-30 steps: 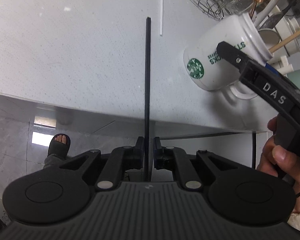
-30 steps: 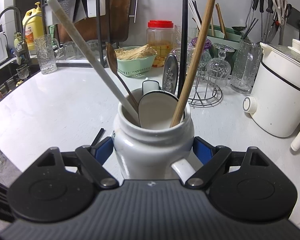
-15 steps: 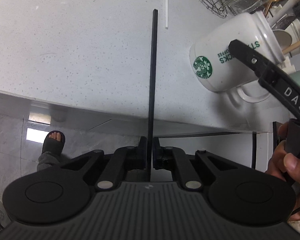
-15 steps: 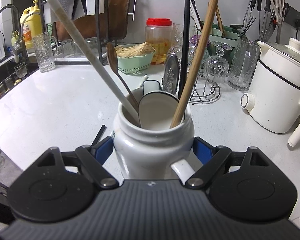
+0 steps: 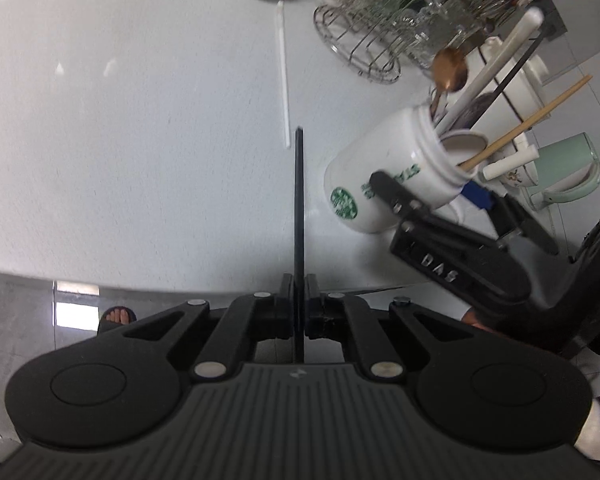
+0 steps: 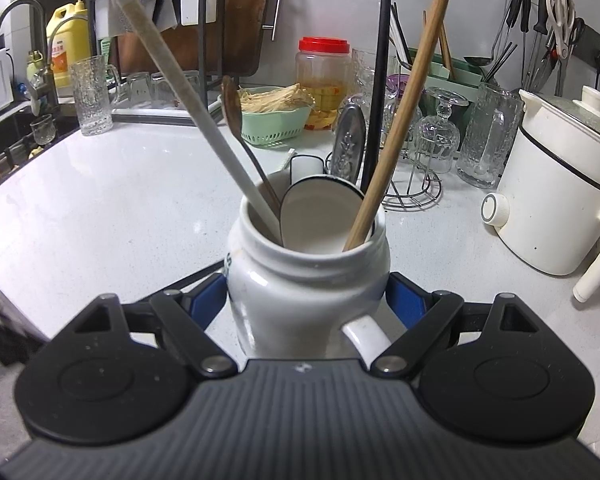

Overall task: Organize utensils
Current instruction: 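Carry the black chopstick over the mug held by the right tool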

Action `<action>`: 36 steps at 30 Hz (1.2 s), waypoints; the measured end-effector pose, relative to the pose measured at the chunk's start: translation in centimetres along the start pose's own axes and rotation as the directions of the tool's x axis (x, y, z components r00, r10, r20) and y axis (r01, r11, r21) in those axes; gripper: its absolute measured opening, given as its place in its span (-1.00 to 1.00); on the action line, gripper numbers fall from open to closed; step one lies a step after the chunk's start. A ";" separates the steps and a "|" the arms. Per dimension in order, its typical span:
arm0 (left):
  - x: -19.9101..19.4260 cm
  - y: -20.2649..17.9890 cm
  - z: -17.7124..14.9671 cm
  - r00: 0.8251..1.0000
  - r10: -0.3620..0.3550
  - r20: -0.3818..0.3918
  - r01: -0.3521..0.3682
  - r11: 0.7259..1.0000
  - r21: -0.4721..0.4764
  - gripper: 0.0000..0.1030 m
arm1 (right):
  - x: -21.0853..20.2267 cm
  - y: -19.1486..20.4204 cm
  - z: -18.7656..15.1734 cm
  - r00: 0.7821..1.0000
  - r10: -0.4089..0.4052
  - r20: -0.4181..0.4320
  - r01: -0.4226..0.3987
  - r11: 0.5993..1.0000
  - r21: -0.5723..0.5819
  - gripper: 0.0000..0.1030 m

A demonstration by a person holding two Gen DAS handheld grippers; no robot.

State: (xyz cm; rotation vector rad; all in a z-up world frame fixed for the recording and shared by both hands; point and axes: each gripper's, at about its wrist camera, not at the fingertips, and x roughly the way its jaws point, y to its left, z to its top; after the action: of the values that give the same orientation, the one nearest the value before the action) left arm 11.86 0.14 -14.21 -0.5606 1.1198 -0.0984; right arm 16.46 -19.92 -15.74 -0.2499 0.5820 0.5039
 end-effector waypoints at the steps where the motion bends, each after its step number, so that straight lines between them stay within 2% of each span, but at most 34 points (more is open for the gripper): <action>1: -0.6 -0.2 0.4 1.000 -0.001 0.006 0.001 1.000 0.006 -0.90 | 0.0 0.0 0.0 1.000 -0.002 0.000 0.002 1.000 -0.001 0.72; 7: -3.0 -1.0 2.5 1.000 0.003 0.006 -0.003 0.997 0.076 -0.90 | 0.1 0.3 -0.1 1.000 -0.018 0.002 0.018 1.000 0.005 0.72; 16: -6.7 -2.8 3.3 0.995 -0.016 -0.096 0.032 0.986 0.164 -0.90 | 0.2 0.4 0.1 1.000 -0.016 -0.013 0.016 1.000 -0.010 0.73; 20: -8.9 -3.1 3.1 0.992 -0.024 -0.126 0.043 0.988 0.149 -0.90 | 0.2 0.2 0.2 1.000 -0.008 -0.015 0.008 1.000 -0.021 0.73; 24: -10.5 -3.5 2.2 0.982 -0.078 -0.174 0.095 0.991 0.093 -0.90 | 0.2 0.2 0.1 1.000 -0.010 -0.012 0.010 1.000 -0.021 0.73; 30: -12.3 -6.4 2.0 0.976 -0.098 -0.196 0.129 0.980 0.154 -0.90 | 0.2 0.2 0.0 1.000 -0.010 -0.008 0.010 1.000 -0.022 0.73; 36: -13.2 -8.4 3.4 0.980 -0.077 -0.183 0.115 0.972 0.206 -0.90 | 0.2 0.2 0.0 1.000 -0.010 -0.007 0.010 1.000 -0.021 0.73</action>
State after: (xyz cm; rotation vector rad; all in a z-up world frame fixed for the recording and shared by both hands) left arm 10.58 -1.16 1.65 -0.4167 1.2332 -0.3551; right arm 16.48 -19.65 -15.87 -0.2745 0.5819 0.5000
